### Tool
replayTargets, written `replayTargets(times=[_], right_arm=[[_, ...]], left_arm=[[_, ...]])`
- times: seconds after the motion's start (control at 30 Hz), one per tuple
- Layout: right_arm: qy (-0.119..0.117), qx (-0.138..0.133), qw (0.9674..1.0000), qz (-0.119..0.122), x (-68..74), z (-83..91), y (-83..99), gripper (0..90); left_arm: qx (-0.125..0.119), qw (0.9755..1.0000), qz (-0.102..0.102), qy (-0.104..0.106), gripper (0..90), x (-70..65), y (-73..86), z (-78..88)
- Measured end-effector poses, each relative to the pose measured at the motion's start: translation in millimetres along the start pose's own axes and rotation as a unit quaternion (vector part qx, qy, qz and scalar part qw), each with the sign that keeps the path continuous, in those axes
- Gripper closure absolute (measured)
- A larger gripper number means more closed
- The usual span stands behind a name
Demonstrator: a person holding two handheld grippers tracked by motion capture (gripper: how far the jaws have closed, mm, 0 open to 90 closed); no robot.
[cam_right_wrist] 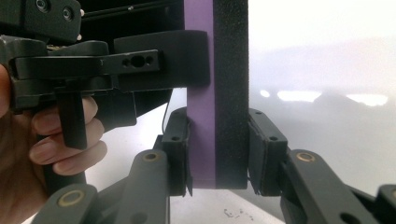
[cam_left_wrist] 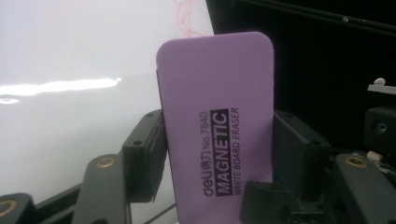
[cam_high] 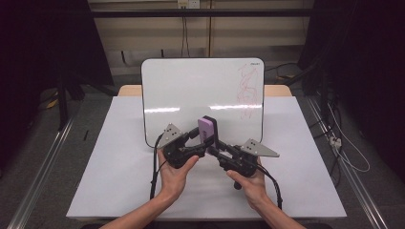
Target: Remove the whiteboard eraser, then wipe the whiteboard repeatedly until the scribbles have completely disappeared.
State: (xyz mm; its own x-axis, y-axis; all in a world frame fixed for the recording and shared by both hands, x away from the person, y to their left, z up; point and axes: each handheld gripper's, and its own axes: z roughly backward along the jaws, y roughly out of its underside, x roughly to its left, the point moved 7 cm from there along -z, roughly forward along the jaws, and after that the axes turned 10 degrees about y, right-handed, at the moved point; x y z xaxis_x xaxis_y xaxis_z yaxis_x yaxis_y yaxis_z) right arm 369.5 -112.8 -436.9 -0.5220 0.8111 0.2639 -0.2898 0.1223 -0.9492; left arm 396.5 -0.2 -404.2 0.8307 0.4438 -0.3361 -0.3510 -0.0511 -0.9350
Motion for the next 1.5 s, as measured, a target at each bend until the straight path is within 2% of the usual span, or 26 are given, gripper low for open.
replayTargets(times=[0.03, 0.07, 0.1, 0.13, 0.2, 0.23, 0.3, 0.33, 0.37, 0.47, 0.57, 0.6, 0.63, 0.73, 0.93, 1.07, 1.2, 1.23, 1.27, 1.3, 1.37, 1.43, 1.5], right_arm=[[-0.002, 0.007, 1.0, 0.003, 2.0, -1.1, 0.2, 59.0], [-0.002, 0.007, 1.0, 0.003, 2.0, -1.1, 0.2, 59.0], [-0.005, 0.01, 0.9999, 0.003, 2.8, -1.6, 0.3, 53.9], [0.002, 0.019, 0.9997, 0.011, 3.5, -2.8, 1.8, 47.8], [0.001, 0.023, 0.9996, 0.016, 4.2, -3.5, 3.0, 47.2], [0.003, 0.029, 0.9994, 0.019, 4.3, -4.0, 4.6, 43.5], [0.012, 0.04, 0.9989, 0.022, 3.2, -5.0, 7.5, 32.2], [0.012, 0.043, 0.9988, 0.019, 2.6, -4.4, 8.2, 30.8], [0.021, 0.043, 0.9985, 0.027, -0.4, -1.4, 7.5, 26.3], [0.028, 0.05, 0.9979, 0.031, -5.3, 2.6, 6.1, 21.5], [0.057, 0.066, 0.9946, 0.055, -18.8, 11.2, 5.9, 14.3], [0.084, 0.081, 0.9897, 0.084, -29.5, 17.4, 6.7, 11.2], [0.084, 0.081, 0.9897, 0.084, -29.5, 17.4, 6.7, 11.2], [0.104, 0.083, 0.9866, 0.094, -42.3, 29.1, 5.3, 9.5], [0.142, 0.085, 0.9823, 0.089, -68.9, 53.0, 3.4, 7.4], [0.167, 0.098, 0.9759, 0.102, -82.1, 64.8, 7.1, 7.5], [0.178, 0.096, 0.9742, 0.101, -91.4, 77.0, 7.3, 6.4], [0.182, 0.096, 0.9734, 0.101, -94.0, 80.0, 7.4, 6.3], [0.19, 0.096, 0.9722, 0.098, -97.1, 83.5, 7.6, 6.3], [0.197, 0.09, 0.9715, 0.095, -100.8, 87.6, 7.4, 6.3], [0.199, 0.082, 0.9732, 0.082, -105.3, 93.6, 7.4, 4.8], [0.205, 0.079, 0.9722, 0.079, -108.8, 95.6, 6.6, 5.3], [0.205, 0.079, 0.9729, 0.074, -109.9, 94.5, 6.7, 5.3]], left_arm=[[0.003, 1.0, -0.008, -0.002, 41.3, -0.3, -0.2, 0.4], [0.004, 0.9999, -0.016, -0.004, 41.3, -0.5, -0.8, 0.9], [0.004, 0.9999, -0.016, -0.002, 41.3, -0.6, -1.4, 1.0], [0.006, 0.9999, -0.012, -0.001, 41.3, -0.3, -1.9, 1.2], [0.008, 0.9999, -0.014, 0.002, 41.4, -0.9, -2.7, 1.7], [0.007, 0.9999, -0.013, 0.002, 41.4, -1.7, -3.2, 2.0], [0.01, 0.9998, -0.017, 0.001, 41.4, -1.1, -5.1, 3.2], [0.008, 0.9999, -0.015, -0.001, 41.4, -0.3, -6.6, 3.9], [0.007, 0.9999, -0.015, -0.003, 41.4, 0.9, -8.1, 4.5], [0.013, 0.9996, -0.025, -0.01, 41.4, 4.4, -10.7, 7.1], [0.021, 0.9993, -0.028, -0.017, 41.4, 7.9, -11.4, 10.0], [0.025, 0.9989, -0.033, -0.02, 41.4, 9.3, -11.5, 11.7], [0.029, 0.9987, -0.035, -0.022, 41.4, 10.2, -11.6, 13.0], [0.04, 0.9975, -0.048, -0.034, 41.3, 13.6, -11.5, 18.3], [0.05, 0.9964, -0.05, -0.047, 41.3, 22.1, -11.3, 29.1], [0.062, 0.9951, -0.051, -0.058, 41.4, 24.7, -12.1, 32.3], [0.085, 0.9919, -0.067, -0.068, 41.4, 26.9, -14.2, 32.5], [0.089, 0.9921, -0.058, -0.067, 41.4, 28.1, -15.0, 32.1], [0.09, 0.9933, -0.041, -0.061, 41.3, 28.1, -15.8, 31.9], [0.092, 0.9929, -0.04, -0.062, 41.3, 28.8, -17.5, 32.1], [0.099, 0.9906, -0.061, -0.071, 41.4, 29.7, -22.2, 31.1], [0.099, 0.9895, -0.073, -0.076, 41.3, 29.7, -27.8, 28.8], [0.107, 0.9869, -0.091, -0.079, 41.4, 29.1, -33.4, 25.1]])
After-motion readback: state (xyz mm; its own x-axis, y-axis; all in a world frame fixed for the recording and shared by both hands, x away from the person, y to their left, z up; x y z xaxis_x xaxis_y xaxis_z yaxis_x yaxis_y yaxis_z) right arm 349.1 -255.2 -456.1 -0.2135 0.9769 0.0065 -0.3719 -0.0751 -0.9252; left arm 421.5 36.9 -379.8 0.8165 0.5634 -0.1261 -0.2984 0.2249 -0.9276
